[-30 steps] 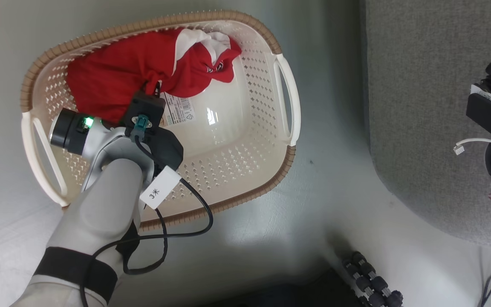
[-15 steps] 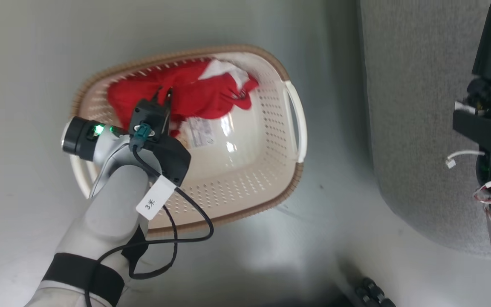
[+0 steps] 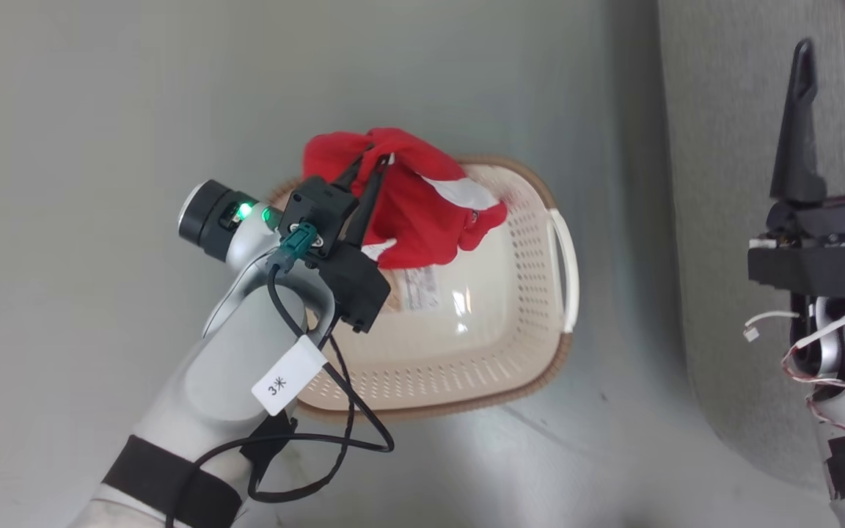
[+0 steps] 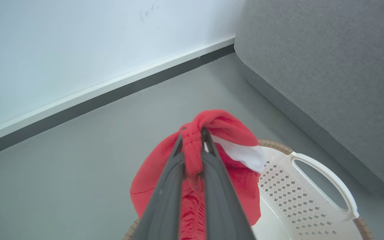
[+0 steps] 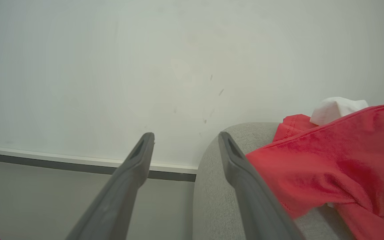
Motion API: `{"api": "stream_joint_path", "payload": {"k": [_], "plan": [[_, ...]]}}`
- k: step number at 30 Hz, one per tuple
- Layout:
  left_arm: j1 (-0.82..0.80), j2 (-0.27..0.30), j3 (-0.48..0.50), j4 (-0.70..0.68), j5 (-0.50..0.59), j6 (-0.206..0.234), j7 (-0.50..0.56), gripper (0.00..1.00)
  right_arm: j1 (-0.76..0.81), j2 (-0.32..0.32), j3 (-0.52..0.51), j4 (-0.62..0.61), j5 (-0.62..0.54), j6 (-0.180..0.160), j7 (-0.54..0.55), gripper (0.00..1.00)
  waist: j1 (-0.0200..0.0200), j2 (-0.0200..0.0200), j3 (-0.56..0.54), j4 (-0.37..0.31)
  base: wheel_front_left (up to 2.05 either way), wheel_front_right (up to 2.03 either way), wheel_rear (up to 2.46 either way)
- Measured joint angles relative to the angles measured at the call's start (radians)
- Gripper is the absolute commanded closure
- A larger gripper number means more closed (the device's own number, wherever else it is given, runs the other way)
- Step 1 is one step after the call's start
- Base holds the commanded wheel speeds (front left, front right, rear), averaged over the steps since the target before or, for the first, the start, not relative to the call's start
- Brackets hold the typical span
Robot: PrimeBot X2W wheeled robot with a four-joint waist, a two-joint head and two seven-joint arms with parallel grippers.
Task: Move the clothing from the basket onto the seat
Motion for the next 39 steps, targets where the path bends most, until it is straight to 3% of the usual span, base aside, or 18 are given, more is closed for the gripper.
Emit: {"api": "stream_joint_path", "payload": {"k": [12, 21, 31, 39], "plan": [[-0.008, -0.001, -0.014, -0.127, -0.085, -0.035, 0.0, 1.0, 0.09, 0.021, 0.016, 0.075, 0.001, 0.0, 0.0, 0.0, 0.0, 0.0, -0.182, 0.09, 0.0, 0.0, 0.0], [-0.018, -0.002, -0.01, -0.145, -0.131, -0.045, 0.0, 1.0, 0.146, 0.052, 0.05, 0.123, 0.0, 0.005, 0.0, 0.0, 0.0, -0.0001, -0.324, 0.125, 0.0, 0.0, 0.0], [-0.02, -0.004, -0.016, -0.09, -0.147, -0.061, -0.003, 1.0, 0.166, 0.069, 0.123, 0.201, -0.005, 0.051, 0.0, 0.0, 0.0, 0.0, -0.463, 0.133, 0.0, 0.0, 0.0], [-0.005, -0.005, -0.057, -0.04, -0.192, -0.062, -0.003, 1.0, 0.162, 0.121, 0.238, 0.314, -0.02, 0.123, 0.0, 0.0, 0.0, 0.0, -0.584, 0.134, 0.0, 0.0, 0.0]]}}
